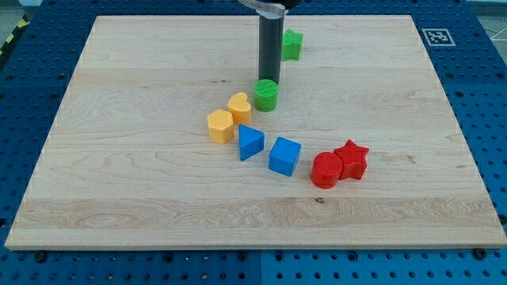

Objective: Push the green star to the green circle

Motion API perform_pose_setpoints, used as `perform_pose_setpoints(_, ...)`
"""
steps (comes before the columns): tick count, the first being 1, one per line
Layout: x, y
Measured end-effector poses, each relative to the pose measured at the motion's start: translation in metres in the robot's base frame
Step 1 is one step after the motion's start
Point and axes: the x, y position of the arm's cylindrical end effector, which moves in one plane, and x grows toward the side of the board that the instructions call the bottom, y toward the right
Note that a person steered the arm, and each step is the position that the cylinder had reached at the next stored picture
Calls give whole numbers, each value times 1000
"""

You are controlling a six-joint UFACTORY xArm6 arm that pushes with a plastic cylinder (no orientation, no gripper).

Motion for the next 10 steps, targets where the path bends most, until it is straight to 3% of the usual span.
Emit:
perform_pose_setpoints(1,-1,0)
perform_pose_setpoints(3,-56,-39)
perform_pose_setpoints(4,-102,-39)
perform_pose_setpoints(5,-125,-3)
perform_pose_setpoints(6,-108,42)
perform_pose_setpoints(7,-59,73)
perform_pose_setpoints(10,-14,100)
